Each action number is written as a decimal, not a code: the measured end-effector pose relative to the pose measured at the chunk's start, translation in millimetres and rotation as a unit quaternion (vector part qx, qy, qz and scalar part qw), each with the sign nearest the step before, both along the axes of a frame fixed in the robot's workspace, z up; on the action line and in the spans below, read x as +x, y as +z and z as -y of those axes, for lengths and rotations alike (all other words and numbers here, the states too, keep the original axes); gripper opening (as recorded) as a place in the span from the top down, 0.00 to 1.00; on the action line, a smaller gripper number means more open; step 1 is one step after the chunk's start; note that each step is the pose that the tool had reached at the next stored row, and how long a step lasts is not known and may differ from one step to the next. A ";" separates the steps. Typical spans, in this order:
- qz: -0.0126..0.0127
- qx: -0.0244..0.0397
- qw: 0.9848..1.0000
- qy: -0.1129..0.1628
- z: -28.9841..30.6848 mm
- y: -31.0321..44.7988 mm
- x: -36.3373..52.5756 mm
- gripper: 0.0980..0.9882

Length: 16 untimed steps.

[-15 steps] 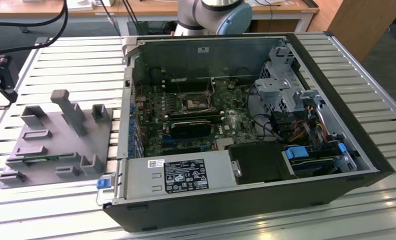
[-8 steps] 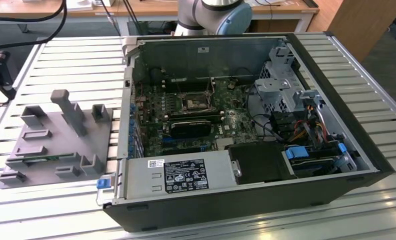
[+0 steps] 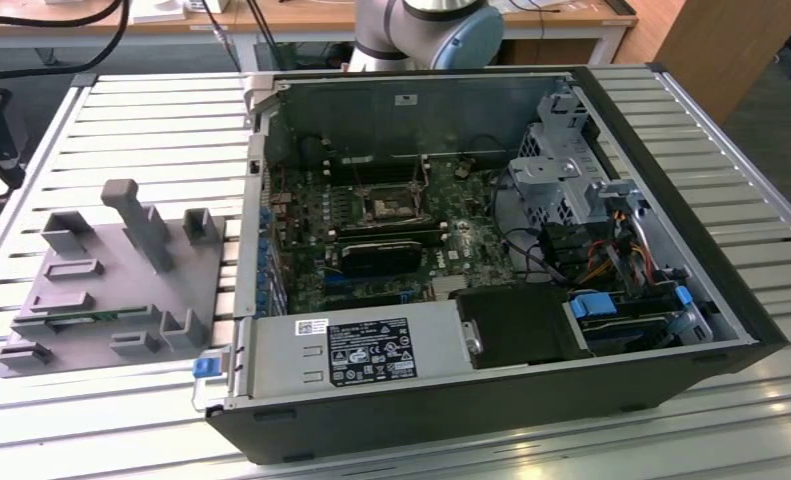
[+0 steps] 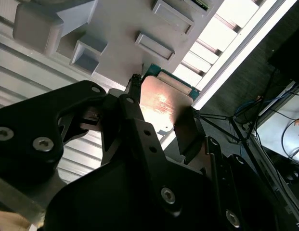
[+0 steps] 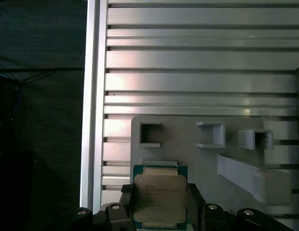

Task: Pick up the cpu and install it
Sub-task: 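Pick up the cpu and move it towards the insertion slot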

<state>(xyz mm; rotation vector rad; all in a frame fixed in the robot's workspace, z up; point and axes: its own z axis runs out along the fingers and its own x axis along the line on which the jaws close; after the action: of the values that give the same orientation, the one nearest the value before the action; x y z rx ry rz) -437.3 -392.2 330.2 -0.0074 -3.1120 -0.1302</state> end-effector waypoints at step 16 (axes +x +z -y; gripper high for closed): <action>0.000 0.000 1.000 -0.001 -5.6 23.4 0.0 0.52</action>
<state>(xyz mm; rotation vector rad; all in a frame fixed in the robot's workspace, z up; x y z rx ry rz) -437.3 -386.6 353.5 -0.0092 -3.1122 -0.1300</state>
